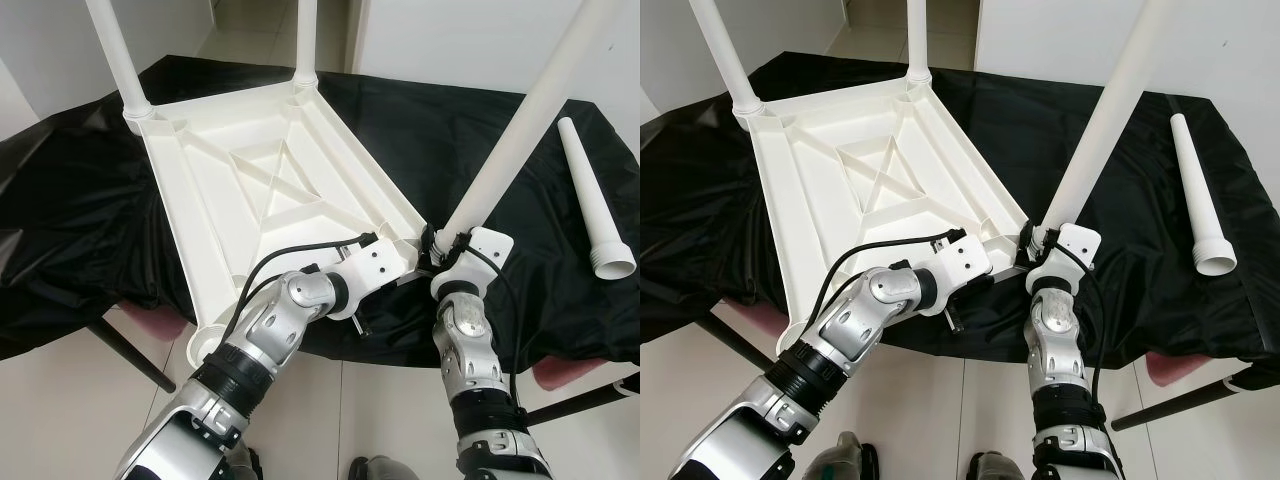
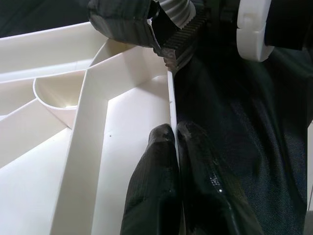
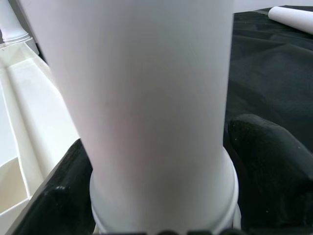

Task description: Building children table

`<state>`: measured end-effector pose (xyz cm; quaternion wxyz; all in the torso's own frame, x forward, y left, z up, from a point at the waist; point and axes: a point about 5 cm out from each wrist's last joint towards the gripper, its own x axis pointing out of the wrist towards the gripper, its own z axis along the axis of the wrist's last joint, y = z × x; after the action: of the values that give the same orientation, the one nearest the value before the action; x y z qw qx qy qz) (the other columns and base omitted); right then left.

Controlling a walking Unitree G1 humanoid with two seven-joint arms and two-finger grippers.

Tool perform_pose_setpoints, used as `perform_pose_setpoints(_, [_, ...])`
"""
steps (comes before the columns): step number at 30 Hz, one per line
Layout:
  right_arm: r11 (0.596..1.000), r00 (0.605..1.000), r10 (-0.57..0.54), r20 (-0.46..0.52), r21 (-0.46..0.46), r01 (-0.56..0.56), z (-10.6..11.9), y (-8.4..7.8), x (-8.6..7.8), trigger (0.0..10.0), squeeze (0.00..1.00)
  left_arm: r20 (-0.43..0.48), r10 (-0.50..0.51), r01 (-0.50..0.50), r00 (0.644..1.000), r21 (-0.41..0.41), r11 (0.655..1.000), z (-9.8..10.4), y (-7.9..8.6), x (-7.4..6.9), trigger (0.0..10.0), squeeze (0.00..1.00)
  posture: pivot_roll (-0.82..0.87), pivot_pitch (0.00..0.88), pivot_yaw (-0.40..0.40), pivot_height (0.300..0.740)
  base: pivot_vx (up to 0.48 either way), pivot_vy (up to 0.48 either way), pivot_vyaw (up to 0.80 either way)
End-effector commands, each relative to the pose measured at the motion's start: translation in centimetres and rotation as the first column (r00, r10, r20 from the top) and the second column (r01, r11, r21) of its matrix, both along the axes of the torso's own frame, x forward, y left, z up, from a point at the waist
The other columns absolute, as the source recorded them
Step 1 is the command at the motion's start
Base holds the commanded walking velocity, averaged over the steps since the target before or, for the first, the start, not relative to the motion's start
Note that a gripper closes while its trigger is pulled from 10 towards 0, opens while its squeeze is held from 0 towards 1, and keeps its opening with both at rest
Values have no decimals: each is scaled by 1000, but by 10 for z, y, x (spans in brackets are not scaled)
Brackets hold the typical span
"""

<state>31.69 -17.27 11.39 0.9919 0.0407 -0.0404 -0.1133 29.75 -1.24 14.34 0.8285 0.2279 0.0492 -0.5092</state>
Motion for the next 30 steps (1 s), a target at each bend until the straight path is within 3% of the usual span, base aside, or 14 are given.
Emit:
perform_pose_setpoints(1, [999,993,36,-116,21,-34,-24,7,-7,10000,1000,85,-27,32,996,-64,997,19,-7,-2,10000,0,10,24,-16,740,0,0,0])
perform_pose_setpoints(9, [994,987,110,-116,9,-110,-23,2,-3,10000,1000,90,-31,37,995,-61,997,20,-7,-1,10000,0,11,7,-11,740,0,0,0])
perform_pose_setpoints(10, [984,979,179,-98,11,-179,-20,0,-2,10000,0,91,-33,39,995,-59,998,20,-7,-1,10000,0,11,4,-9,740,0,0,0])
perform_pose_setpoints(11, [984,979,179,-98,11,-179,-20,0,-2,10000,0,91,-33,39,995,-59,998,20,-7,-1,10000,0,11,4,-9,740,0,0,0])
perform_pose_setpoints(14, [944,942,328,-75,-8,-330,-15,-4,0,10000,0,94,-37,42,995,-57,997,20,-7,-1,10000,0,10,0,-8,740,0,0,0])
perform_pose_setpoints(16, [944,942,328,-75,-8,-330,-15,-4,0,10000,0,94,-37,42,995,-57,997,20,-7,-1,10000,0,10,0,-8,740,0,0,0])
perform_pose_setpoints(17, [921,919,388,-70,-18,-390,-14,-6,0,10000,0,94,-38,43,995,-57,997,20,-7,-1,10000,0,11,0,-7,740,0,0,0])
perform_pose_setpoints(19, [921,919,388,-70,-18,-390,-14,-6,0,10000,0,94,-38,43,995,-57,997,20,-7,-1,10000,0,11,0,-7,740,0,0,0])
perform_pose_setpoints(20, [896,895,440,-70,-29,-443,-12,-8,1,10000,0,95,-38,44,995,-58,997,20,-8,-1,10000,0,9,0,-5,740,0,0,0])
perform_pose_setpoints(21, [896,895,440,-70,-29,-443,-12,-8,1,10000,0,95,-38,44,995,-58,997,20,-8,-1,10000,0,9,0,-5,740,0,0,0])
perform_pose_setpoints(22, [847,850,521,-81,-72,-526,-10,-17,5,10000,0,96,-42,48,994,-58,997,21,-8,-1,10000,0,9,0,-1,740,0,0,0])
perform_pose_setpoints(23, [824,828,554,-91,-86,-560,-9,-21,7,10000,0,96,-44,50,994,-58,997,21,-9,-1,10000,0,10,0,-1,740,0,0,0])
perform_pose_setpoints(30, [773,781,614,-116,-116,-624,-8,-24,12,10000,0,96,-51,56,994,-60,997,21,-10,-3,10000,0,7,0,4,740,0,0,0])
